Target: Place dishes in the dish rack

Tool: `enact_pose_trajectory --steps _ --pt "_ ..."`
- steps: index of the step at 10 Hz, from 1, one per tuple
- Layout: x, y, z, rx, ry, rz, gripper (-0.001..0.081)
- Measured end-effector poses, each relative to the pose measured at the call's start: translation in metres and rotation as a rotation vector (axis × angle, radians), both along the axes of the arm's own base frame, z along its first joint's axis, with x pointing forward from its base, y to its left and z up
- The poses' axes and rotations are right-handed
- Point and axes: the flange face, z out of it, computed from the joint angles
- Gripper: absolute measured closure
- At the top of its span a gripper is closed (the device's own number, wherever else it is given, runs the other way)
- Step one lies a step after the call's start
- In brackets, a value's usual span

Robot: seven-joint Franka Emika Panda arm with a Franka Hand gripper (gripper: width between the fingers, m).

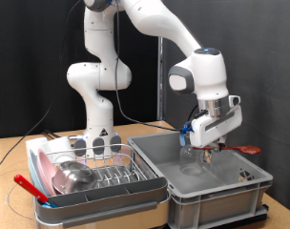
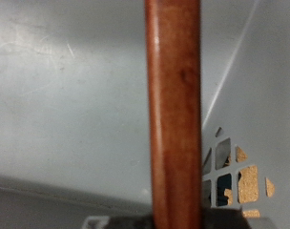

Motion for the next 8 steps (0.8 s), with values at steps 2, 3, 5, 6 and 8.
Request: enact_pose_trajectory --steps 2,3,5,6,8 --pt "-0.001 -0.004 -0.004 0.065 0.048 0.005 0.0720" --pt "0.002 -0.011 -0.003 0.125 0.061 -0.022 0.0720" --pt "0.009 -0.031 0.006 0.232 0.081 -0.073 0.0720" --pt "0.010 -0.039 0.013 0.257 0.114 -0.098 0.0720" --pt "0.006 -0.051 0.032 0.293 0.250 -0.067 0.0720"
